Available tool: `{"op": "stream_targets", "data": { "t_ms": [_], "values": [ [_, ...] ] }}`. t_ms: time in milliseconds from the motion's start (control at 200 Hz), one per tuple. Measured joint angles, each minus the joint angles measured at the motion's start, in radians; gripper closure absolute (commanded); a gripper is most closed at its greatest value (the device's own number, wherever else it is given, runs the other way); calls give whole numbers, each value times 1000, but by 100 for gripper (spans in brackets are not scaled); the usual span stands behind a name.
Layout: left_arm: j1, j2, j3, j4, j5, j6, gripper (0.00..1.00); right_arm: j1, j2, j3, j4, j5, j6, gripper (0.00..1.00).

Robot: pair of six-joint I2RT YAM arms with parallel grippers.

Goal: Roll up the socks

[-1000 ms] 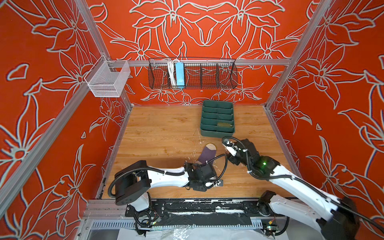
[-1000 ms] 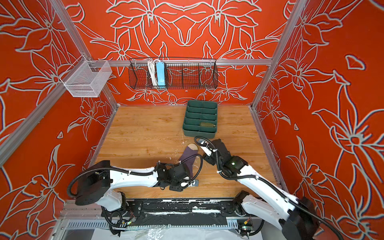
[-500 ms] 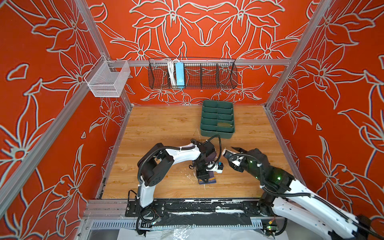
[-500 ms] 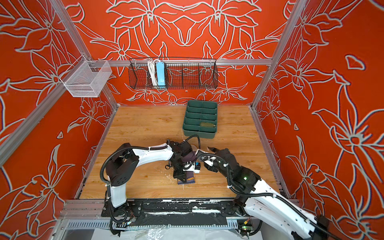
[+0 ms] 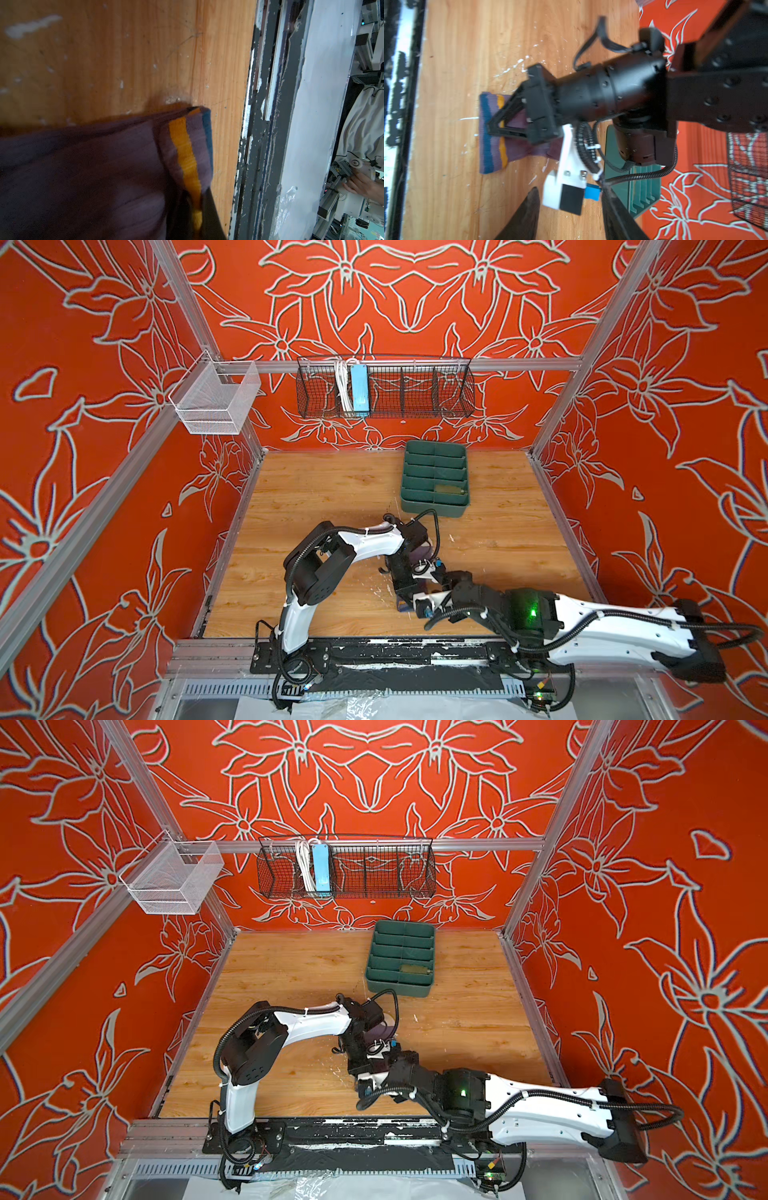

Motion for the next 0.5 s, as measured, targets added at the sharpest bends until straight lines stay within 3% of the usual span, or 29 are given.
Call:
{"op": "stream_targets", "data": {
  "t_ms": [150,500],
  "values": [
    [0,0,0,0,0,-5,100,90,69,-72,34,40,70,49],
    [0,0,0,-1,0,-8,100,103,442,-135,270,61,123,51]
  ]
}}
